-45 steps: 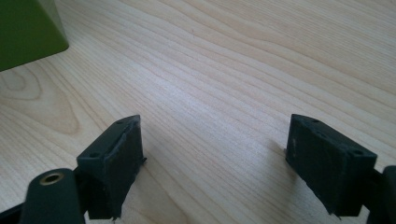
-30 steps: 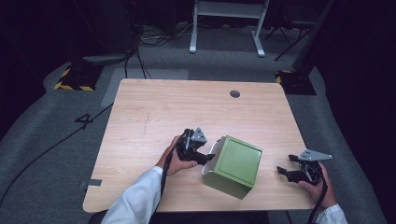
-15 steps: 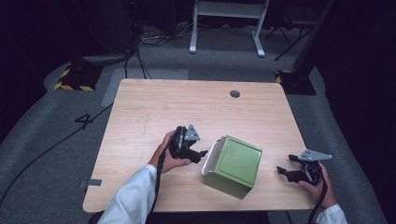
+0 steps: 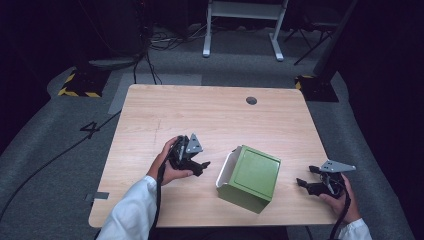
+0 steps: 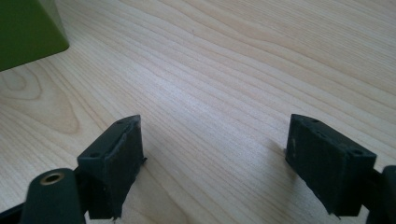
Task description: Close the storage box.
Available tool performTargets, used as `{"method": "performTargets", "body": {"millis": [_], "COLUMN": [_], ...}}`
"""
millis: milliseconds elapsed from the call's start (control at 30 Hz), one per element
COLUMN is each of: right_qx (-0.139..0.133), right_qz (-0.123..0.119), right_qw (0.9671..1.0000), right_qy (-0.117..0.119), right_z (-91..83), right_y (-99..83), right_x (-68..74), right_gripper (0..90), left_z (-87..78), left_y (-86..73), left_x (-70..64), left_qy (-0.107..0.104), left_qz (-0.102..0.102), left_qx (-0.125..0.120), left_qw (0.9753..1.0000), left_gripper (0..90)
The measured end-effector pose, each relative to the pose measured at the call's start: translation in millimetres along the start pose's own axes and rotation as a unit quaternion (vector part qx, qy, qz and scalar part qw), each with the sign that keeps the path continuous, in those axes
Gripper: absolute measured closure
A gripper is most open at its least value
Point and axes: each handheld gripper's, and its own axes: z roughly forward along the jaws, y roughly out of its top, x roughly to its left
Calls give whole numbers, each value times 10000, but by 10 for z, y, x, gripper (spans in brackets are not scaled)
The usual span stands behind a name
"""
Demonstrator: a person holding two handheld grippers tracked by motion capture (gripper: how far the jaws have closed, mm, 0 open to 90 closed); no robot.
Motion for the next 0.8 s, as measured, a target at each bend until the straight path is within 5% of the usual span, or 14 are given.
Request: {"method": "performTargets", "body": {"millis": [333, 800], "right_qx": [0, 3], "right_qz": [0, 20], "right_qw": [10000, 10000], "right_qy": [-1, 3], "right_z": [0, 2], "right_y": [0, 1], "right_x": [0, -2], "right_gripper": [188, 184], "left_z": [-181, -405], "left_y": [-259, -661], "left_x": [72, 152], "left_qy": [486, 791], "left_qz": [-27, -211], "left_qx": [214, 591], "left_qw": [9986, 9949], "left_gripper": [177, 183]}}
